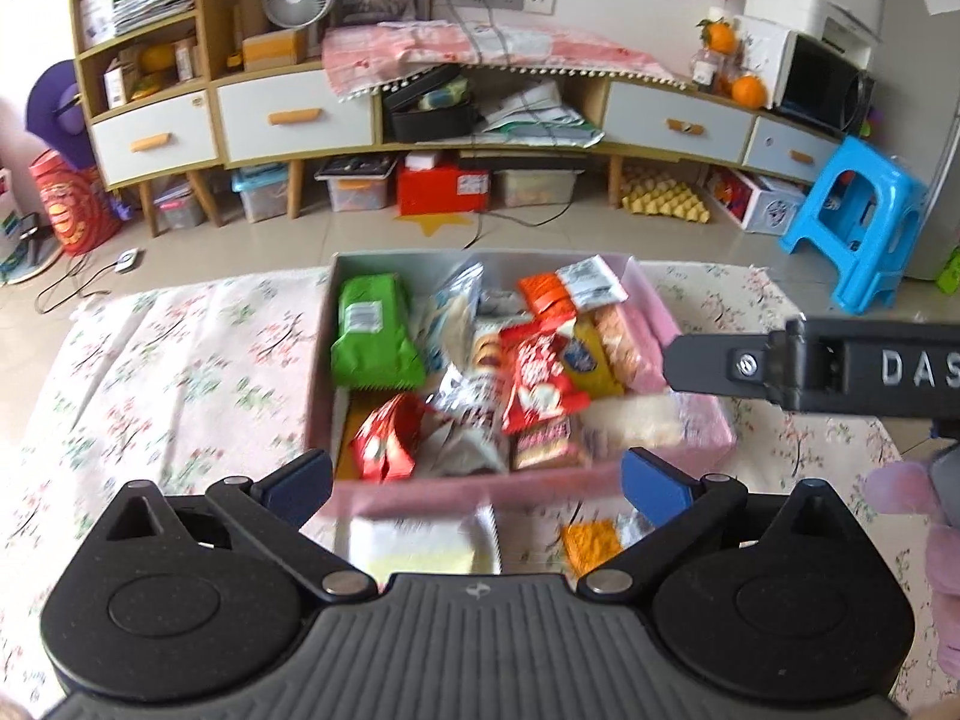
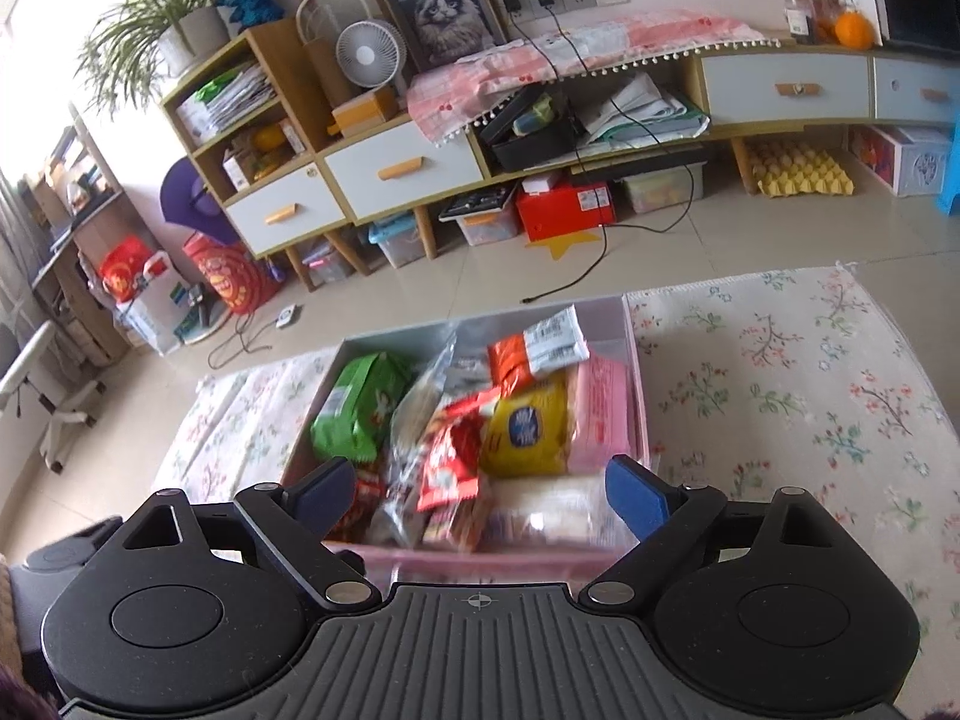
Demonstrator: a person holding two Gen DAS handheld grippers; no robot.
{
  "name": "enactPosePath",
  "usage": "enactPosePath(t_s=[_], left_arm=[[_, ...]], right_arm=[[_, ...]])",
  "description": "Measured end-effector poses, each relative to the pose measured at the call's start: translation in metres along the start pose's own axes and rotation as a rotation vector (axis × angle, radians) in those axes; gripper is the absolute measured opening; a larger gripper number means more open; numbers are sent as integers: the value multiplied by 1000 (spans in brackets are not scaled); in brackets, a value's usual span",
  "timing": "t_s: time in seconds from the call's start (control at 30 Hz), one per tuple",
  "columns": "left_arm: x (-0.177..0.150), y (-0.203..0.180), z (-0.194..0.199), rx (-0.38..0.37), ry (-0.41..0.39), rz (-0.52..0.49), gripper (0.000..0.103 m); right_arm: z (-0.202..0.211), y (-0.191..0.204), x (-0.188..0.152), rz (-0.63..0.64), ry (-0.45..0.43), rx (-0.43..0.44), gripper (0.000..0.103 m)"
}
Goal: Organize snacks
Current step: 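Move the left gripper to the white cake packet while the right gripper reaches another orange biscuit packet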
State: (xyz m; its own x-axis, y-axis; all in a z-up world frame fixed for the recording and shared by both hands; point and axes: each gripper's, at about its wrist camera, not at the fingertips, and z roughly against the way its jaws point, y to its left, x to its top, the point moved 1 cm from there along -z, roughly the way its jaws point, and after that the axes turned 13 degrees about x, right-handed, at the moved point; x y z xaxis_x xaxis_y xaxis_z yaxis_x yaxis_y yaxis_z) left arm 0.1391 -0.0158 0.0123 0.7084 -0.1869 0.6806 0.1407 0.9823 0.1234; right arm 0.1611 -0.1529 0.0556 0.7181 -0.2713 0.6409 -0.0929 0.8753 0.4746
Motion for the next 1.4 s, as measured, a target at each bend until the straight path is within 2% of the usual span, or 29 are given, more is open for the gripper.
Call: enactPosePath(t_s=[0.37,0.43,0.57,0.63,0.7,0.8,0.87,0.93,1.1,1.3,1.4], left_arm=[[-26,16,17,33,38,30,103],[-32,19,17,36,49,45,103],[-44,26,10,43,69,88,103],[-49,31,6,66,76,115,103],[-52,33,-1,124,84,131,103],[-53,39,-14,169,148,240,102],[-55,37,-22,198,178,339,102],[-57,30,-30,197,193,383,102],[-53,9,-42,212,187,390,102],[-53,2,-60,276,189,383,102],[-54,0,-62,293,175,326,101]], right_arm=[[16,13,-29,22,8,-31,93],[16,13,-35,23,10,-45,99],[14,8,-50,30,-2,-67,99],[12,3,-59,23,-8,-88,99],[6,0,-64,41,21,-135,99],[-1,-6,-67,49,22,-189,99],[-7,-14,-64,5,17,-199,99],[-13,-23,-62,-48,10,-205,99],[-26,-42,-63,-153,11,-229,99],[-35,-52,-67,-190,23,-263,99],[-37,-55,-68,-196,30,-276,99]])
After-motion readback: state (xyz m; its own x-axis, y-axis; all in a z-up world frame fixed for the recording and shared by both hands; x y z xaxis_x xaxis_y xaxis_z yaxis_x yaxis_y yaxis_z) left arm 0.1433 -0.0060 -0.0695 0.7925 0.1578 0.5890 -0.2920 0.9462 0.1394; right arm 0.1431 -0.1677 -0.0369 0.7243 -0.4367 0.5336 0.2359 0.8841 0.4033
